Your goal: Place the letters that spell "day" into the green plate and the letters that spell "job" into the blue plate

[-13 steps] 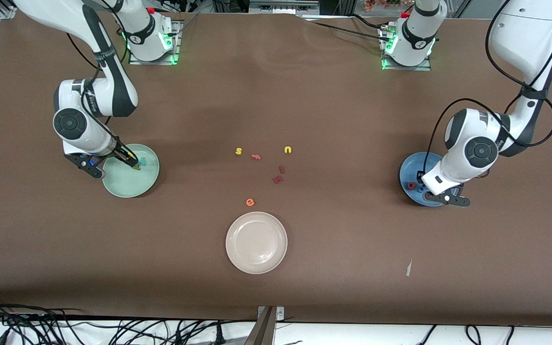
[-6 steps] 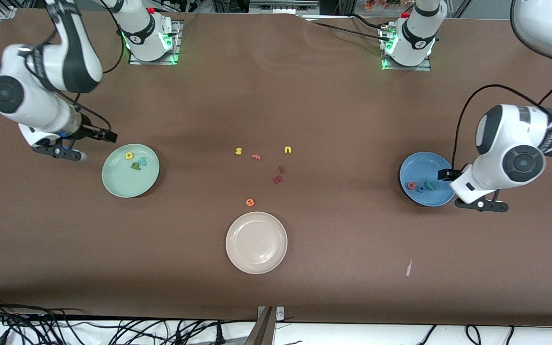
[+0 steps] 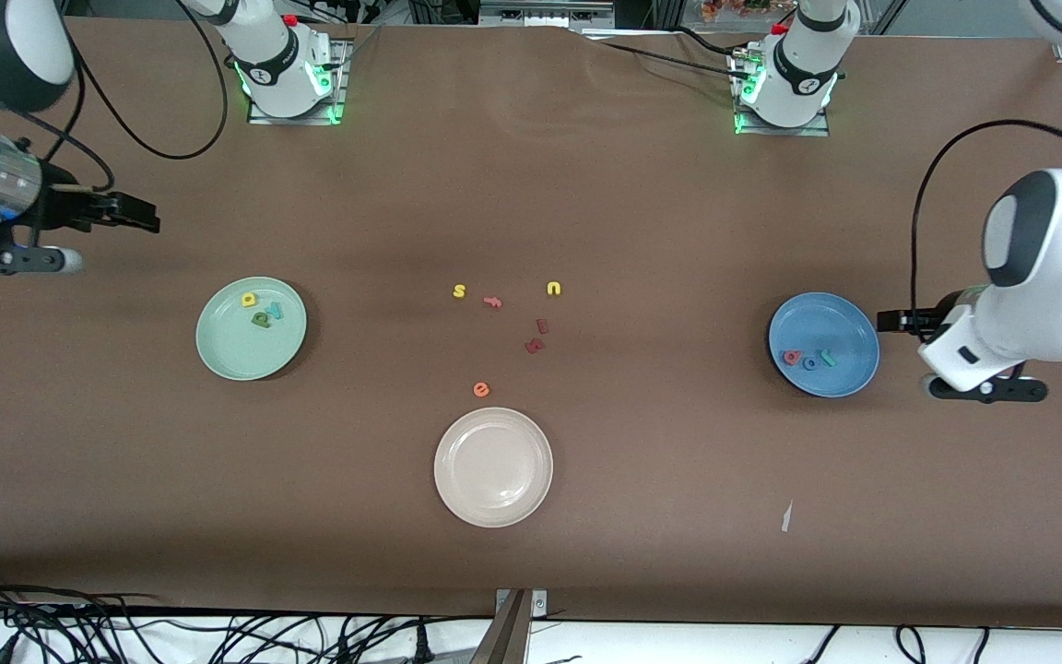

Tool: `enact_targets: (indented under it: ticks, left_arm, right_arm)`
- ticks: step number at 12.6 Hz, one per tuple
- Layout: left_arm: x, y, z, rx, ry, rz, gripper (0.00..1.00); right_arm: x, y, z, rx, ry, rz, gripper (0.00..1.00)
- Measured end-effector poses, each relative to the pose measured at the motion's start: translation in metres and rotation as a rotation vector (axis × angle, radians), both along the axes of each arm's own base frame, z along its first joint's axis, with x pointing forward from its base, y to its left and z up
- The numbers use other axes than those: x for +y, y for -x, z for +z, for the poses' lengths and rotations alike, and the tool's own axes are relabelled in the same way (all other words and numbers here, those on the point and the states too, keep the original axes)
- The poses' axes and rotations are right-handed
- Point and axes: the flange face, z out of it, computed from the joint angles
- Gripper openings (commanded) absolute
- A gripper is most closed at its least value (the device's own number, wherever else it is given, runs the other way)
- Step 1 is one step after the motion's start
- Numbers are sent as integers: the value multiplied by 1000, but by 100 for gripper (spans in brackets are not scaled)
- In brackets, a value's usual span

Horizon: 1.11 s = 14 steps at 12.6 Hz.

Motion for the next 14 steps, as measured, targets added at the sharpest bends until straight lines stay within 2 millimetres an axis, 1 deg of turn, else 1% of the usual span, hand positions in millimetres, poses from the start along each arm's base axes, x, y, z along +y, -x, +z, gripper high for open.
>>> enact_targets:
  ticks: [1,2,3,4,5,6,7,8,10,11,12,13,14]
  left_arm:
    - [0,0,15,-17,27,16,100]
    - [0,2,32,-44,47,29,100]
    - [-2,6,56,-83,59,33,100]
    - [-9,14,86,-130,71,28,100]
    - [-19,25,115,-174,75,15,100]
    - [-29,37,137,-203,89,9,100]
    - [-34,48,149,-216,128,18,100]
    - [-32,56,154,-221,161,37,100]
    - [-14,66,161,-245,189,78,100]
    - [-8,72,168,-259,189,88,100]
    - [-6,76,174,-269,188,91,100]
    - [-7,79,177,-275,188,87,100]
    - [-7,81,179,-277,188,70,100]
  right_arm:
    - [12,-5,19,-39,0,30,100]
    - [30,-10,36,-76,0,63,100]
    - [50,-14,50,-107,2,98,100]
    - [64,-17,58,-125,3,134,100]
    - [70,-21,59,-128,6,165,100]
    - [69,-26,57,-128,11,170,100]
    - [63,-31,53,-124,15,168,100]
    - [55,-34,51,-119,19,165,100]
    - [40,-30,52,-76,28,139,100]
    - [27,-29,59,-80,31,117,100]
    - [12,-33,78,-134,38,89,100]
    - [-1,-38,103,-207,46,71,100]
    - [-5,-39,121,-241,51,69,100]
